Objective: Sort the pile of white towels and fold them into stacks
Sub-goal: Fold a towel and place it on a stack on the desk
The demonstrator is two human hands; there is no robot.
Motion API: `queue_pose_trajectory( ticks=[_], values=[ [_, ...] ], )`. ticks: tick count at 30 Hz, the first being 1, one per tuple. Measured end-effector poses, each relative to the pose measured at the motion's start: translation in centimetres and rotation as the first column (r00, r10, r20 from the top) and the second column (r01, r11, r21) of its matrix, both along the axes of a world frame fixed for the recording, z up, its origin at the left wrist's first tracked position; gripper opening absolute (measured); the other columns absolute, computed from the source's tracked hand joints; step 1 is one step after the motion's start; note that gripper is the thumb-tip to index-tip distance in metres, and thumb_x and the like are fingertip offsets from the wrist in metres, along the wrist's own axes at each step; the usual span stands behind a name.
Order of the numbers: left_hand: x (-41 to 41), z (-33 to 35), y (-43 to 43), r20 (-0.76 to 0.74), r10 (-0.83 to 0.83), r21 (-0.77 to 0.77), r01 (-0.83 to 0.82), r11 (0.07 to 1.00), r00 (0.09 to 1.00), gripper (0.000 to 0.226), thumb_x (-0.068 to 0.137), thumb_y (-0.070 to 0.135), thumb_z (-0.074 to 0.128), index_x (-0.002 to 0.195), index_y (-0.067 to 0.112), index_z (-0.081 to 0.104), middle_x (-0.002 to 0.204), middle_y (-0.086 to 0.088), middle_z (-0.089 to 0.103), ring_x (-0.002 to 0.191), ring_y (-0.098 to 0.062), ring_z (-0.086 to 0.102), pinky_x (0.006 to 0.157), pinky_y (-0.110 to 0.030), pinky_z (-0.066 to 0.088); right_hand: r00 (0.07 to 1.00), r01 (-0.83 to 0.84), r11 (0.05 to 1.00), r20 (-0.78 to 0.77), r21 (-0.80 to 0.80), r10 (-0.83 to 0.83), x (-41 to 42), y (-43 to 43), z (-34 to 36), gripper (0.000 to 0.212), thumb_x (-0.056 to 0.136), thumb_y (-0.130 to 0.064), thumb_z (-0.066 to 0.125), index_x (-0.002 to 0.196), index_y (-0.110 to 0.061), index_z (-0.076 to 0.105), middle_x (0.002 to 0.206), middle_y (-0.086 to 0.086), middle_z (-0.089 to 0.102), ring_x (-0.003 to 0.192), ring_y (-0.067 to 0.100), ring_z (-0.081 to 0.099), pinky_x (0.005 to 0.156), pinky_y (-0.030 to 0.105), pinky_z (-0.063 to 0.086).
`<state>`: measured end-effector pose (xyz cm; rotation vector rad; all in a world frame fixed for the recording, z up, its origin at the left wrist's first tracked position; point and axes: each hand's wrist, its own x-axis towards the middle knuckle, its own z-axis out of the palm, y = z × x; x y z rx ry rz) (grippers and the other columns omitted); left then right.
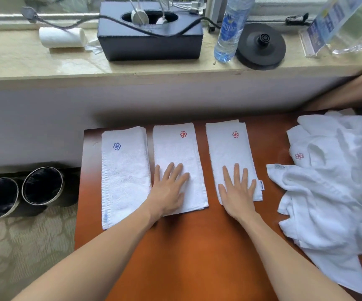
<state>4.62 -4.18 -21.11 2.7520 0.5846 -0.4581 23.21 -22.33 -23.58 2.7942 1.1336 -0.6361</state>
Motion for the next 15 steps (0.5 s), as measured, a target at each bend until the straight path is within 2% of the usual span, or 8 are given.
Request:
queue_pose_trajectory(
  ticks=[6, 15],
  values=[
    [1.1, -1.3, -1.8, -0.043, 0.033, -0.019, -0.034, 0.999, 0.999, 0.069, 0.103, 0.042, 0.041, 0.163, 0.030, 0.011, 0.171, -0.005, -0.020, 0.156, -0.034, -0.021, 0.121, -0.067, -0.006, 1.000, -0.013, 0.999, -0.006, 0.050, 0.013, -1.6, 0.4, -1.3, 0.065, 0.106, -0.059, 0.010, 0.158, -0.041, -0.027, 0.165, 0.001, -0.038, 0.150, 0.030, -0.038, 0.118, 0.062, -0.023],
    [1.0, 0.4, -3.0, -0.063, 0.047, 0.051, -0.043, 0.998, 0.997, 0.068, 0.103, 0.042, 0.045, 0.163, 0.026, 0.016, 0.173, -0.006, -0.005, 0.159, -0.031, -0.006, 0.125, -0.060, -0.004, 0.997, -0.020, 0.996, -0.070, 0.082, 0.026, -1.3, 0.3, 0.0, 0.064, 0.110, -0.051, 0.018, 0.164, -0.035, -0.012, 0.171, 0.003, -0.024, 0.155, 0.028, -0.028, 0.124, 0.061, -0.013]
  ],
)
